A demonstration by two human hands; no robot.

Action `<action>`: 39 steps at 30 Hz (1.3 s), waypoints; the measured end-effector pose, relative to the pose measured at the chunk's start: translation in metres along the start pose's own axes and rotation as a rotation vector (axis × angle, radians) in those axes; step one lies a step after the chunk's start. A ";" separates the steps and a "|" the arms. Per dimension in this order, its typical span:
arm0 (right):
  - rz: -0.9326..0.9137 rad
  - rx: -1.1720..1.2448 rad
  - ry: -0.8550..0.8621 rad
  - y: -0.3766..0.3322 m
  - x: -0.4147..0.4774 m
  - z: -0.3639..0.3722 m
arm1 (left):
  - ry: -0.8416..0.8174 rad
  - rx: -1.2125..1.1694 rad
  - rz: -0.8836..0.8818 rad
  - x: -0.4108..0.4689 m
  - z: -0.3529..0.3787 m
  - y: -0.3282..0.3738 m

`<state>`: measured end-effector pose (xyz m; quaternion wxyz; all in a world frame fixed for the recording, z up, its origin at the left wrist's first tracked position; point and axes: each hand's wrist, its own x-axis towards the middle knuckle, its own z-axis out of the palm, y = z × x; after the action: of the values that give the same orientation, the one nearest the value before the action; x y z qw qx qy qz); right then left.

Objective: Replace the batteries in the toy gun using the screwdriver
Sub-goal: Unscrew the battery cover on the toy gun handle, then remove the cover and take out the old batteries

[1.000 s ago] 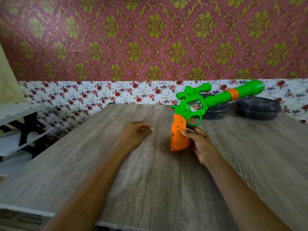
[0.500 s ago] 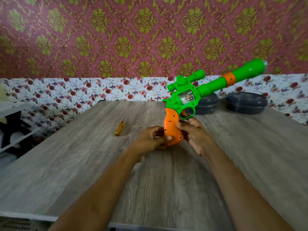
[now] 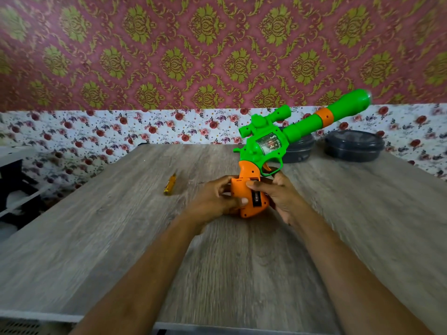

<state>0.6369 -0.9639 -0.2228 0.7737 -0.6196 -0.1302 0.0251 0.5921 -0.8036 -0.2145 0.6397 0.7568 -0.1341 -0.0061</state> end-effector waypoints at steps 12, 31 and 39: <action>0.049 0.025 0.058 0.008 0.006 -0.001 | 0.085 0.122 0.012 0.001 -0.008 0.003; 0.051 0.009 0.038 0.009 0.009 -0.008 | 0.464 0.264 0.121 0.004 -0.037 0.007; 0.017 0.008 0.050 0.011 0.010 -0.002 | 0.556 0.800 0.213 0.027 -0.038 -0.014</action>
<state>0.6479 -0.9614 -0.2321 0.7789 -0.6180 -0.1054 0.0170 0.6273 -0.7705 -0.2174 0.3078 0.8979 -0.0268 0.3135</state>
